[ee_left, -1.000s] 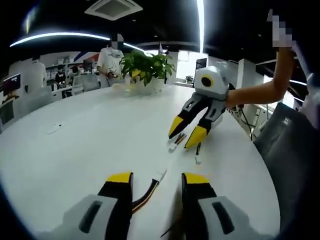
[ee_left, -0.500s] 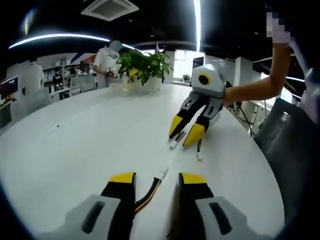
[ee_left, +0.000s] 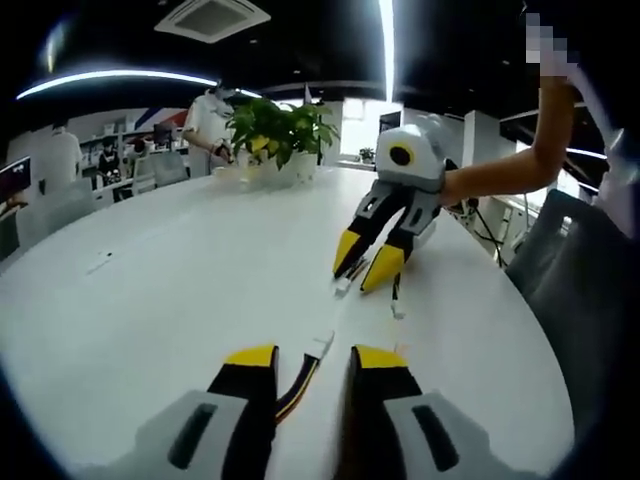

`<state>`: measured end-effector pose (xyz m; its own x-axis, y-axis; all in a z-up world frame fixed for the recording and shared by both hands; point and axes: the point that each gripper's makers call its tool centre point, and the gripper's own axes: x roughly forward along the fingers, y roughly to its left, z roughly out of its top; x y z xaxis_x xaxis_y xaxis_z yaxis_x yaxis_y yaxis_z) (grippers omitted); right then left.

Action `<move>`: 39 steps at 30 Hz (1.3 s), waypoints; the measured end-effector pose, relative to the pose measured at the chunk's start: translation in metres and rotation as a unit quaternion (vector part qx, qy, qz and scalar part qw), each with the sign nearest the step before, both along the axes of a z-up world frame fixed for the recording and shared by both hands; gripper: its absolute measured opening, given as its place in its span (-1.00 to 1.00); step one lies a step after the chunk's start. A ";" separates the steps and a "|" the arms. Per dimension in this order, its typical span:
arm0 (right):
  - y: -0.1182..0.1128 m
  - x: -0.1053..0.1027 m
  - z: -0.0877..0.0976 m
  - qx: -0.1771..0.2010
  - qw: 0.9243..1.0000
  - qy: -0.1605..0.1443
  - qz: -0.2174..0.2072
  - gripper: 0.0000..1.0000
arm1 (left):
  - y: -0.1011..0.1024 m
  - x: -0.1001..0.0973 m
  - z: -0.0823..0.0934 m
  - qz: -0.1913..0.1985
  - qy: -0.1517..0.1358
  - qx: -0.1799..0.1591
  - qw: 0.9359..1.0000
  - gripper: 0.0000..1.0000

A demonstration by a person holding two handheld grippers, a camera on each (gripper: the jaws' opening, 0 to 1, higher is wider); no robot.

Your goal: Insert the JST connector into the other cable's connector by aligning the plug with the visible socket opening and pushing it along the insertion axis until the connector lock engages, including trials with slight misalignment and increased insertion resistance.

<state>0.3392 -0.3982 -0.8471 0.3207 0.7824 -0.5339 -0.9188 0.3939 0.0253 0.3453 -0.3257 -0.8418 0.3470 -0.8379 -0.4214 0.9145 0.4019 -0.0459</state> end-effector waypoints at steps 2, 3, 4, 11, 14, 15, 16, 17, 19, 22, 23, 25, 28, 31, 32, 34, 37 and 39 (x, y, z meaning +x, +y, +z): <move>0.000 0.000 -0.002 -0.001 1.000 0.002 0.001 -0.71 | 0.000 0.001 -0.001 0.000 -0.002 0.001 1.000 -0.56; -0.001 0.001 -0.002 -0.002 1.000 0.001 0.002 -0.71 | 0.000 0.001 -0.001 -0.001 -0.002 0.002 1.000 -0.56; -0.001 0.001 -0.003 -0.002 1.000 0.001 0.002 -0.71 | 0.000 0.001 -0.001 -0.001 -0.002 0.002 1.000 -0.56; -0.005 0.004 -0.005 -0.006 1.000 -0.011 0.013 -0.77 | 0.000 -0.001 -0.002 -0.010 -0.010 0.002 1.000 -0.65; -0.005 0.005 -0.006 -0.012 1.000 -0.022 0.016 -0.81 | 0.000 0.000 -0.002 -0.009 -0.016 0.003 1.000 -0.73; -0.005 0.005 -0.006 -0.010 1.000 -0.019 0.014 -0.81 | 0.000 0.000 -0.002 -0.008 -0.015 0.001 1.000 -0.75; -0.005 0.006 -0.007 -0.009 1.000 -0.018 0.013 -0.81 | 0.001 0.000 -0.002 -0.009 -0.017 0.001 1.000 -0.76; -0.005 0.007 -0.007 -0.008 1.000 -0.019 0.014 -0.81 | 0.001 0.000 -0.002 -0.011 -0.021 0.003 1.000 -0.78; -0.005 0.007 -0.007 -0.009 1.000 -0.020 0.015 -0.82 | 0.001 -0.001 -0.002 -0.012 -0.021 0.004 1.000 -0.78; -0.005 0.008 -0.007 -0.008 1.000 -0.020 0.013 -0.84 | 0.002 -0.002 -0.002 -0.015 -0.023 0.007 1.000 -0.78; -0.005 0.009 -0.007 -0.008 1.000 -0.020 0.012 -0.86 | 0.002 -0.003 -0.003 -0.015 -0.023 0.007 1.000 -0.79; -0.005 0.008 -0.007 -0.007 1.000 -0.019 0.013 -0.91 | 0.002 -0.004 -0.003 -0.018 -0.024 0.007 1.000 -0.81; -0.005 0.007 -0.007 -0.006 1.000 -0.018 0.013 -0.91 | 0.001 -0.003 -0.003 -0.018 -0.024 0.006 1.000 -0.81; -0.005 0.008 -0.007 -0.004 1.000 -0.014 0.009 -0.91 | 0.001 -0.003 -0.003 -0.019 -0.023 0.006 1.000 -0.81; -0.005 0.008 -0.006 -0.004 1.000 -0.015 0.009 -0.91 | 0.001 -0.003 -0.003 -0.018 -0.023 0.005 1.000 -0.81; -0.004 0.008 -0.006 -0.002 1.000 -0.012 0.007 -0.91 | 0.001 -0.003 -0.002 -0.018 -0.023 0.005 1.000 -0.81; -0.003 0.008 -0.006 0.000 1.000 -0.012 0.008 -0.91 | 0.001 -0.002 -0.002 -0.019 -0.023 0.004 1.000 -0.81; -0.002 0.009 -0.006 0.001 1.000 -0.012 0.005 -0.90 | 0.001 -0.002 -0.002 -0.019 -0.022 0.004 1.000 -0.81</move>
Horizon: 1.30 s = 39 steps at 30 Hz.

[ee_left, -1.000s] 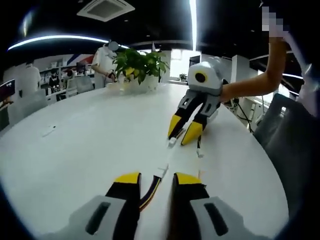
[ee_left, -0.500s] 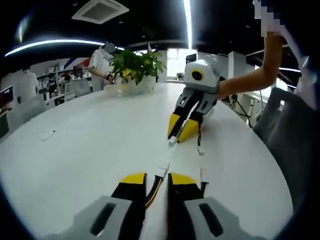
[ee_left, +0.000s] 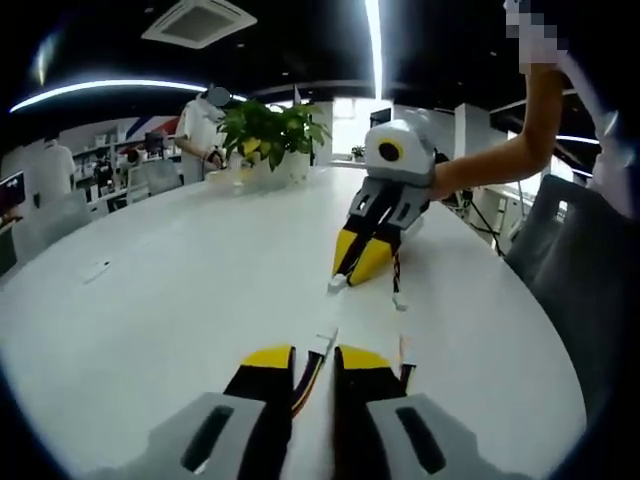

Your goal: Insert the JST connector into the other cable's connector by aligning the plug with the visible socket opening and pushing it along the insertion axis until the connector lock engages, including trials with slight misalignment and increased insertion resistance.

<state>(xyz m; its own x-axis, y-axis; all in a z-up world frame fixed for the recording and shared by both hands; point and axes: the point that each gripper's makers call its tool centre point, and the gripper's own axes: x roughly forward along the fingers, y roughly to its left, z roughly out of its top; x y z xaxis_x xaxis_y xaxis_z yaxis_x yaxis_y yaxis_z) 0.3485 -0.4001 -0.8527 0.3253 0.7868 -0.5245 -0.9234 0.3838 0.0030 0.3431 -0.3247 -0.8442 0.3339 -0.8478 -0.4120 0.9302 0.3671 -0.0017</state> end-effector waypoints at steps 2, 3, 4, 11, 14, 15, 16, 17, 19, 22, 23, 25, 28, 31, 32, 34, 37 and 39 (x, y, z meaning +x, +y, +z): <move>0.001 0.000 0.000 0.001 1.000 0.001 -0.001 -0.90 | 0.000 0.000 0.000 0.000 0.000 -0.001 1.000 -0.81; 0.001 0.001 0.000 0.000 1.000 0.000 -0.001 -0.90 | 0.000 0.001 0.000 0.000 0.000 -0.001 1.000 -0.81; 0.002 0.001 0.000 -0.001 1.000 -0.002 0.000 -0.89 | 0.000 0.001 0.000 0.000 0.001 -0.002 1.000 -0.81; 0.007 0.000 0.001 0.005 1.000 0.000 0.003 -0.85 | -0.001 0.001 0.000 -0.004 -0.002 -0.003 1.000 -0.84; 0.008 0.001 0.001 0.005 1.000 -0.002 0.001 -0.87 | -0.002 0.002 0.000 -0.005 0.002 -0.007 1.000 -0.85; 0.008 0.002 0.001 0.002 1.000 -0.006 0.001 -0.89 | -0.002 0.002 0.000 -0.005 0.002 -0.007 1.000 -0.85; 0.007 0.002 0.000 -0.002 1.000 -0.010 0.001 -0.90 | -0.002 0.002 0.000 -0.006 0.000 -0.007 1.000 -0.87; 0.007 0.002 0.000 0.000 1.000 -0.008 0.001 -0.90 | -0.002 0.002 0.000 -0.007 0.000 -0.007 1.000 -0.91; 0.007 0.002 0.000 0.001 1.000 -0.008 0.001 -0.90 | -0.002 0.001 0.001 -0.011 -0.003 -0.008 1.000 -0.98; 0.007 0.003 -0.001 0.001 1.000 -0.010 0.002 -0.90 | -0.001 -0.001 0.001 -0.013 -0.004 -0.009 1.000 -0.98; 0.007 0.003 0.000 0.001 1.000 -0.010 0.002 -0.90 | -0.001 -0.001 0.001 -0.014 -0.004 -0.010 1.000 -0.98; 0.008 0.003 0.000 0.001 1.000 -0.011 0.003 -0.91 | -0.001 -0.002 0.001 -0.018 -0.009 -0.004 1.000 -0.98; 0.008 0.003 0.000 -0.001 1.000 -0.013 0.004 -0.91 | -0.001 -0.003 0.001 -0.020 -0.010 -0.001 1.000 -0.99; 0.008 0.005 0.000 -0.007 1.000 -0.022 0.007 -0.91 | -0.001 -0.004 0.001 -0.022 -0.011 0.004 1.000 -0.99; 0.008 0.005 0.000 -0.008 1.000 -0.024 0.009 -0.91 | 0.000 -0.005 0.001 -0.023 -0.011 0.007 1.000 -0.99; 0.010 0.004 0.000 -0.008 1.000 -0.024 0.013 -0.91 | -0.001 -0.005 0.002 -0.026 -0.014 0.012 1.000 -1.00; 0.012 0.003 0.001 -0.005 1.000 -0.025 0.017 -0.91 | 0.000 -0.005 0.002 -0.029 -0.016 0.015 0.999 -1.00; 0.016 0.001 0.004 0.001 0.999 -0.025 0.023 -0.92 | 0.000 -0.006 0.001 -0.033 -0.018 0.017 0.999 -1.00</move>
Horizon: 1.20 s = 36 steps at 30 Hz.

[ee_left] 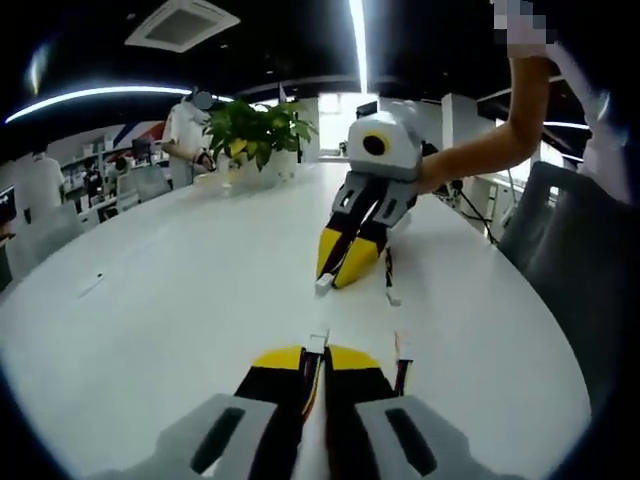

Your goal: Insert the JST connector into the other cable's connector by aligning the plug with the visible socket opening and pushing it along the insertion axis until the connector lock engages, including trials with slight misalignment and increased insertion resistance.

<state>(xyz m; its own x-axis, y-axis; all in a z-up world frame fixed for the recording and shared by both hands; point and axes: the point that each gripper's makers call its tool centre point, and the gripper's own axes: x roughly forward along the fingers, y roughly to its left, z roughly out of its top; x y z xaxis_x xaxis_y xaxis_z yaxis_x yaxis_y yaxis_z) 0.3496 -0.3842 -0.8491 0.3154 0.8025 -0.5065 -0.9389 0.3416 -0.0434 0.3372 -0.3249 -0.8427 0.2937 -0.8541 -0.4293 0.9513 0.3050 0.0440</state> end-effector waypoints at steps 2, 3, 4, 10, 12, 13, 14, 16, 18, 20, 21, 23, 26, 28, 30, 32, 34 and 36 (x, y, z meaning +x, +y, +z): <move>0.003 -0.002 0.002 0.004 1.000 0.000 0.005 -0.92 | 0.000 0.000 0.000 -0.002 -0.003 0.003 1.000 -1.00; 0.005 -0.003 0.003 0.006 1.000 0.000 0.010 -0.92 | 0.000 0.000 0.000 -0.004 -0.004 0.004 1.000 -1.00; 0.006 -0.003 0.003 0.006 1.000 0.000 0.013 -0.92 | 0.001 0.001 0.000 -0.003 -0.008 0.006 1.000 -1.00; 0.011 -0.004 0.003 0.006 1.000 -0.002 0.025 -0.92 | 0.000 0.000 0.003 -0.010 -0.020 0.014 1.000 -1.00; 0.013 -0.004 0.004 0.006 1.000 -0.003 0.029 -0.92 | -0.001 0.000 0.005 -0.009 -0.019 0.011 1.000 -1.00; 0.015 -0.005 0.004 0.006 0.999 -0.003 0.035 -0.92 | -0.001 0.000 0.007 -0.009 -0.018 0.007 1.000 -1.00; 0.018 -0.006 0.005 0.006 0.999 -0.005 0.041 -0.92 | -0.002 0.001 0.007 -0.009 -0.018 0.007 1.000 -1.00; 0.022 -0.008 0.006 0.007 0.999 -0.007 0.048 -0.92 | -0.002 0.001 0.007 -0.010 -0.013 0.006 1.000 -1.00; 0.026 -0.010 0.008 0.011 0.998 -0.009 0.058 -0.92 | -0.003 0.001 0.009 -0.007 -0.005 -0.006 1.000 -0.99; 0.029 -0.011 0.008 0.011 0.998 -0.011 0.066 -0.92 | -0.003 0.002 0.011 -0.006 -0.004 -0.010 1.000 -0.99; 0.030 -0.012 0.009 0.012 0.997 -0.012 0.069 -0.92 | -0.005 0.001 0.012 -0.009 -0.004 -0.011 1.000 -0.99; 0.032 -0.012 0.011 0.013 0.997 -0.015 0.072 -0.92 | -0.005 -0.001 0.011 -0.016 -0.005 -0.005 1.000 -0.99; 0.033 -0.013 0.013 0.016 0.997 -0.016 0.076 -0.92 | -0.006 -0.001 0.011 -0.018 -0.004 -0.004 1.000 -0.99; 0.034 -0.015 0.013 0.017 0.997 -0.011 0.080 -0.92 | -0.005 -0.001 0.009 -0.018 -0.007 0.003 1.000 -0.99; 0.034 -0.016 0.013 0.016 0.996 -0.011 0.083 -0.92 | -0.006 -0.001 0.009 -0.019 -0.007 0.003 1.000 -0.99; 0.034 -0.017 0.013 0.014 0.996 -0.011 0.085 -0.92 | -0.006 -0.001 0.010 -0.019 -0.006 0.000 1.000 -0.99; 0.034 -0.017 0.012 0.012 0.996 -0.012 0.088 -0.92 | -0.006 -0.001 0.010 -0.020 -0.007 0.001 1.000 -0.99; 0.035 -0.018 0.012 0.013 0.996 -0.011 0.089 -0.92 | -0.007 -0.002 0.009 -0.022 -0.006 0.003 1.000 -0.99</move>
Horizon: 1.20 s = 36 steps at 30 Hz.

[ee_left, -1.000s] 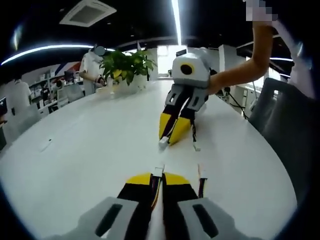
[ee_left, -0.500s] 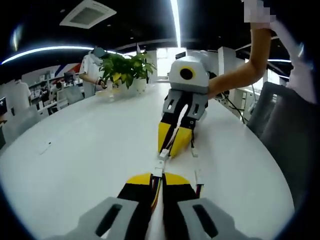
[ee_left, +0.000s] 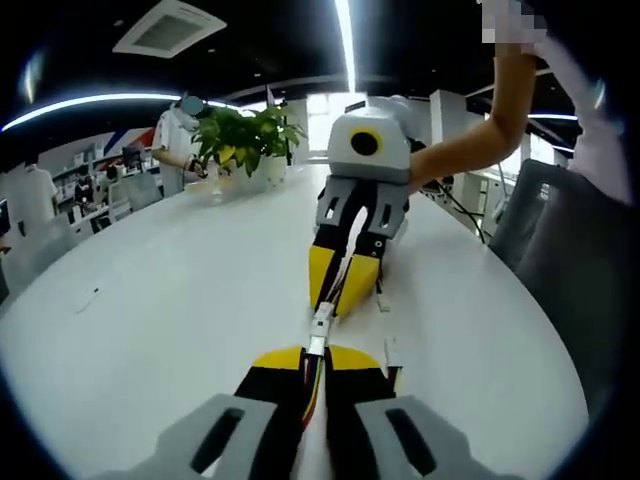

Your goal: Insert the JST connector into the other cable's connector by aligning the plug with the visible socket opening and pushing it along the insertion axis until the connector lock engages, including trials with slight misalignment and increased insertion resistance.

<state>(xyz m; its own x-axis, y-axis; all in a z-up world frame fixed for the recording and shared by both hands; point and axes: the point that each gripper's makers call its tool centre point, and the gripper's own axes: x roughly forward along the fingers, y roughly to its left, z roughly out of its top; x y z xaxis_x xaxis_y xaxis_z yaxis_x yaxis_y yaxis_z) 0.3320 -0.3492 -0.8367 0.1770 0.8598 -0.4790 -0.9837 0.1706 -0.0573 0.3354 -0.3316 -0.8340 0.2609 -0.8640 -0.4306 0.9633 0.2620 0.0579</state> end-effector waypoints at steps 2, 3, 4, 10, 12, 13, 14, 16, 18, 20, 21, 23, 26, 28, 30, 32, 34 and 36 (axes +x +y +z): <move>0.001 -0.001 0.000 0.000 1.000 0.000 0.003 -0.92 | -0.001 -0.001 0.000 -0.002 0.001 -0.002 1.000 -0.99; 0.001 -0.001 0.000 -0.003 1.000 -0.002 0.003 -0.92 | -0.001 -0.001 0.000 -0.002 0.001 -0.001 1.000 -0.99; 0.000 -0.002 0.000 -0.003 1.000 -0.002 0.005 -0.92 | -0.001 -0.002 0.000 -0.004 0.000 0.001 1.000 -0.99; 0.001 -0.003 -0.002 -0.009 1.000 -0.005 0.014 -0.92 | -0.001 -0.003 0.000 -0.004 -0.002 0.004 1.000 -0.99; 0.000 -0.003 -0.002 -0.011 1.000 -0.007 0.017 -0.92 | -0.001 -0.003 0.001 -0.005 -0.002 0.005 1.000 -0.99; 0.001 -0.003 -0.001 -0.011 1.000 -0.008 0.019 -0.92 | -0.001 -0.003 0.001 -0.007 -0.002 0.005 1.000 -0.99; 0.001 -0.004 -0.001 -0.012 1.000 -0.010 0.023 -0.92 | -0.001 -0.004 0.001 -0.008 -0.002 0.005 1.000 -0.99; 0.001 -0.006 -0.002 -0.017 0.999 -0.011 0.028 -0.92 | -0.001 -0.005 0.001 -0.012 0.001 0.008 1.000 -0.99; 0.002 -0.008 -0.003 -0.022 0.999 -0.012 0.035 -0.92 | -0.001 -0.006 0.000 -0.019 0.000 0.013 1.000 -0.99; 0.002 -0.009 -0.005 -0.029 0.999 -0.014 0.041 -0.92 | -0.002 -0.008 -0.003 -0.027 -0.006 0.025 0.999 -0.99; 0.002 -0.010 -0.006 -0.031 0.998 -0.014 0.044 -0.92 | -0.003 -0.008 -0.003 -0.028 -0.007 0.026 0.999 -0.99; 0.004 -0.011 -0.006 -0.030 0.998 -0.013 0.048 -0.92 | -0.005 -0.010 -0.003 -0.034 -0.005 0.024 0.999 -0.99; 0.004 -0.012 -0.007 -0.036 0.998 -0.018 0.051 -0.92 | -0.006 -0.010 -0.004 -0.037 -0.009 0.030 0.999 -0.99; 0.003 -0.012 -0.005 -0.033 0.998 -0.012 0.049 -0.92 | -0.006 -0.010 -0.004 -0.032 0.003 0.024 0.999 -0.99; 0.002 -0.013 -0.004 -0.030 0.998 -0.011 0.049 -0.93 | -0.006 -0.010 -0.003 -0.033 0.001 0.022 0.999 -1.00; 0.001 -0.012 -0.004 -0.029 0.998 -0.013 0.049 -0.93 | -0.006 -0.010 -0.001 -0.032 0.002 0.019 0.999 -1.00; 0.001 -0.012 -0.004 -0.030 0.998 -0.015 0.048 -0.93 | -0.006 -0.010 0.000 -0.030 0.002 0.019 0.999 -1.00; 0.003 -0.013 -0.002 -0.028 0.998 -0.016 0.051 -0.93 | -0.007 -0.010 0.001 -0.032 0.002 0.020 0.999 -1.00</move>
<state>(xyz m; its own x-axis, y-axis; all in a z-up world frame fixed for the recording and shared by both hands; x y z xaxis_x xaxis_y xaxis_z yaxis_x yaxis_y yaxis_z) 0.3190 -0.3465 -0.8385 0.1058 0.8458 -0.5229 -0.9933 0.0656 -0.0950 0.3252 -0.3388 -0.8332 0.2034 -0.8610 -0.4661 0.9784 0.1967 0.0636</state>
